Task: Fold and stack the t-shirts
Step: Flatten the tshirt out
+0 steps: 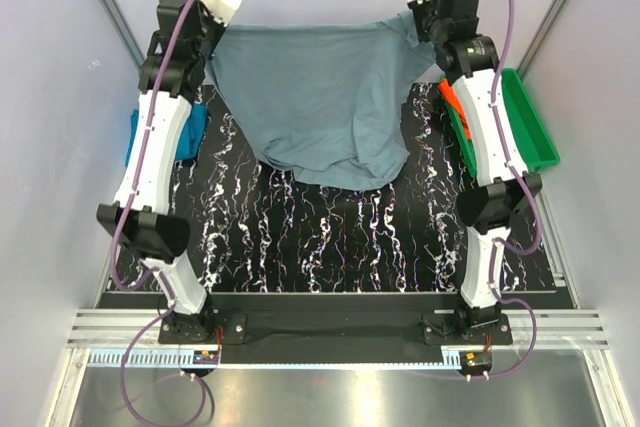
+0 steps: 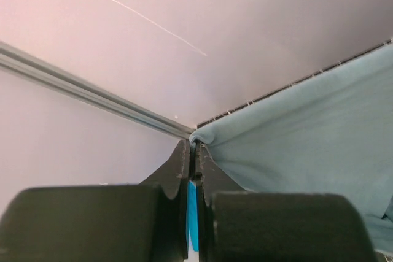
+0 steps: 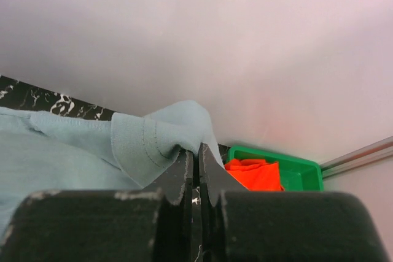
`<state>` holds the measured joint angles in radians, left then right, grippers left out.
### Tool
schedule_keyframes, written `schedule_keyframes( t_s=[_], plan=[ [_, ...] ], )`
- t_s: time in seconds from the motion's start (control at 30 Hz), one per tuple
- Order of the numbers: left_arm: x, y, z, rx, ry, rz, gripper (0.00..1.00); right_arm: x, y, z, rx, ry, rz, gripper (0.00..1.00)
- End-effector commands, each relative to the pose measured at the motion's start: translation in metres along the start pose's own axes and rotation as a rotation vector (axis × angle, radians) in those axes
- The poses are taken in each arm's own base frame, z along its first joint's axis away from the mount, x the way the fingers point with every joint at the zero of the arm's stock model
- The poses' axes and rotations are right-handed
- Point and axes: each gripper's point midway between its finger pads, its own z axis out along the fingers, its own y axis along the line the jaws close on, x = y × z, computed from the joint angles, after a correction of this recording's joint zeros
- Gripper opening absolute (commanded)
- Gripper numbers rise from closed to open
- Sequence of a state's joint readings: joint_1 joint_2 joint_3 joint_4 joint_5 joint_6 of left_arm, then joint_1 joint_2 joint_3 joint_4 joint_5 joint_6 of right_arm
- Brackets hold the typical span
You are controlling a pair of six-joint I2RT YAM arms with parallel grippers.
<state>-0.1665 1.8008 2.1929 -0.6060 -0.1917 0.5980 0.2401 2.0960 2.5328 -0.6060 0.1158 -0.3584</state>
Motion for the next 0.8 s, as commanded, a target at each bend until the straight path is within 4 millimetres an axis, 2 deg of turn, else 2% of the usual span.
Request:
schedule_keyframes(
  t_s=[0.0,0.03,0.07,0.1,0.13,0.17,0.2,0.23,0.27,0.3,0.37,0.4,0.43,0.47,0.5,0.53,0.57,0.7,0.77],
  plan=[
    [-0.059,0.073,-0.072,-0.211,-0.212,-0.052,0.0,-0.089,-0.048,-0.08,0.126,-0.213,0.051,0.0],
    [-0.068,0.082,-0.093,-0.231,-0.249,-0.065,0.0,-0.091,-0.052,-0.088,0.137,-0.213,0.053,0.0],
    [-0.071,0.086,-0.102,-0.243,-0.266,-0.069,0.0,-0.094,-0.056,-0.096,0.148,-0.22,0.052,0.0],
    [-0.072,0.088,-0.108,-0.255,-0.284,-0.074,0.0,-0.101,-0.061,-0.113,0.157,-0.238,0.058,0.0],
    [-0.08,0.099,-0.13,-0.283,-0.324,-0.076,0.0,-0.104,-0.064,-0.122,0.164,-0.244,0.056,0.0],
    [-0.082,0.102,-0.138,-0.294,-0.342,-0.072,0.0,-0.114,-0.07,-0.143,0.175,-0.27,0.061,0.0],
    [-0.085,0.105,-0.145,-0.313,-0.368,-0.074,0.0,-0.115,-0.071,-0.149,0.18,-0.27,0.061,0.0],
    [-0.092,0.114,-0.164,-0.337,-0.403,-0.072,0.0,-0.118,-0.074,-0.159,0.183,-0.28,0.062,0.0],
    [-0.094,0.116,-0.17,-0.34,-0.417,-0.072,0.0,-0.119,-0.075,-0.167,0.185,-0.282,0.065,0.0],
    [-0.096,0.118,-0.178,-0.345,-0.43,-0.074,0.0,-0.126,-0.08,-0.185,0.194,-0.301,0.068,0.0],
    [-0.1,0.123,-0.196,-0.352,-0.463,-0.098,0.0,-0.126,-0.082,-0.201,0.193,-0.299,0.087,0.0],
    [-0.1,0.122,-0.202,-0.35,-0.474,-0.105,0.0,-0.131,-0.084,-0.219,0.194,-0.318,0.095,0.0],
    [-0.103,0.125,-0.217,-0.355,-0.5,-0.123,0.0,-0.133,-0.082,-0.228,0.174,-0.329,0.093,0.0],
    [-0.104,0.125,-0.224,-0.351,-0.52,-0.126,0.0,-0.138,-0.083,-0.25,0.167,-0.353,0.091,0.0],
    [-0.104,0.124,-0.227,-0.352,-0.531,-0.128,0.0,-0.134,-0.083,-0.254,0.162,-0.346,0.084,0.0],
    [-0.106,0.128,-0.241,-0.363,-0.557,-0.139,0.0,-0.134,-0.085,-0.262,0.174,-0.351,0.075,0.0],
    [-0.107,0.13,-0.245,-0.37,-0.565,-0.143,0.0,-0.138,-0.091,-0.279,0.19,-0.371,0.069,0.0],
    [-0.107,0.134,-0.252,-0.387,-0.563,-0.137,0.0,-0.146,-0.105,-0.301,0.255,-0.397,0.038,0.0],
    [-0.101,0.133,-0.24,-0.398,-0.532,-0.118,0.0,-0.151,-0.112,-0.295,0.294,-0.409,0.019,0.0]
  ],
)
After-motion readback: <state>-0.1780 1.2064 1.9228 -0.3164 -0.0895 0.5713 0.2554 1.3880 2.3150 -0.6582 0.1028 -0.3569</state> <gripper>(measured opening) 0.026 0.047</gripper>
